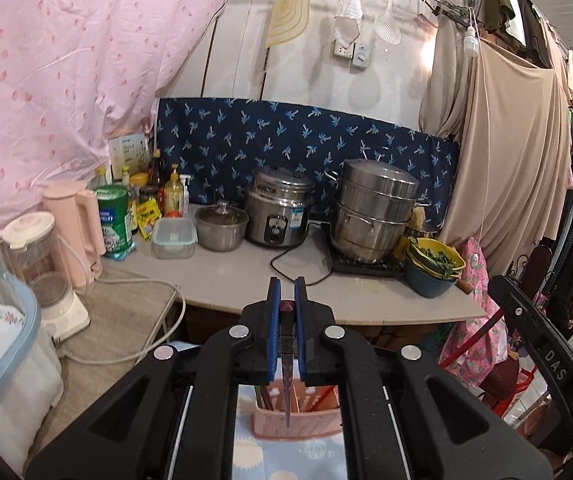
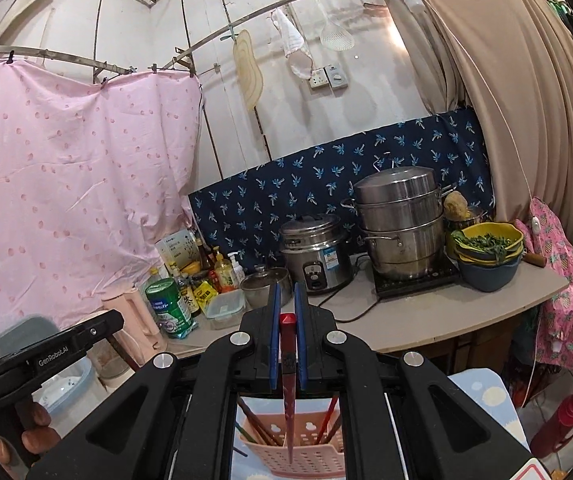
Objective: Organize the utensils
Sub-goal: 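Lower the chopsticks into the pink holder and open both tools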
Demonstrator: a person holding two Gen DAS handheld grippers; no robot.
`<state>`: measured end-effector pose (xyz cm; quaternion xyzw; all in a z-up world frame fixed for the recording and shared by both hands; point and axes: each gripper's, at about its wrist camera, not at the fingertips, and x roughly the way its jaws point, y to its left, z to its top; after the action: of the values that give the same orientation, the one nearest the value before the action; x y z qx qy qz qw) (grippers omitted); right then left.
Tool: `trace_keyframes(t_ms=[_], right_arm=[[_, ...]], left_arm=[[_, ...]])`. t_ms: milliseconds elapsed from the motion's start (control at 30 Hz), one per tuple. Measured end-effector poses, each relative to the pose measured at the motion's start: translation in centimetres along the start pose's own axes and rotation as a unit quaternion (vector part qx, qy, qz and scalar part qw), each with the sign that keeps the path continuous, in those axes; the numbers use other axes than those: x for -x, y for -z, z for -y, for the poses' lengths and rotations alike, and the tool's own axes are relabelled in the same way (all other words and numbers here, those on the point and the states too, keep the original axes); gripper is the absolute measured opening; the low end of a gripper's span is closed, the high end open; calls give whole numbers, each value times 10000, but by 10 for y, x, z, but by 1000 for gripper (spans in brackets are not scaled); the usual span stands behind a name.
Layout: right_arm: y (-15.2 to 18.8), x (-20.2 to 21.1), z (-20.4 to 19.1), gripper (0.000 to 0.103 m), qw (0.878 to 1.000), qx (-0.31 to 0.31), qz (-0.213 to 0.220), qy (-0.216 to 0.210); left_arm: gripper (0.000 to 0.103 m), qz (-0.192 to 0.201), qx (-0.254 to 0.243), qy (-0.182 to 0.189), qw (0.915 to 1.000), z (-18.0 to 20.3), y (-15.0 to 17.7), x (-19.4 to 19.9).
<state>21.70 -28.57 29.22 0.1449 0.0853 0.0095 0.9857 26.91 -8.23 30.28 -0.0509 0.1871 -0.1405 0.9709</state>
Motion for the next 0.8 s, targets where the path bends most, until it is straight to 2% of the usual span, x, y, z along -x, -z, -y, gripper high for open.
trace_keyframes(t_ms=[200, 500, 600, 800], right_arm=[[3, -39, 3, 7, 9999, 70, -80, 41], [41, -78, 16, 7, 9986, 53, -522, 53], [50, -84, 21, 7, 9980, -1, -627, 59], [48, -79, 20, 7, 9983, -18, -582, -3]], left_arm=[[7, 30, -153, -67, 9999, 5, 1, -32], [7, -136, -158, -90, 9997, -4, 29, -70], [7, -221, -139, -46, 9996, -5, 31, -70], [7, 147, -293, 2, 9995, 2, 9, -47]])
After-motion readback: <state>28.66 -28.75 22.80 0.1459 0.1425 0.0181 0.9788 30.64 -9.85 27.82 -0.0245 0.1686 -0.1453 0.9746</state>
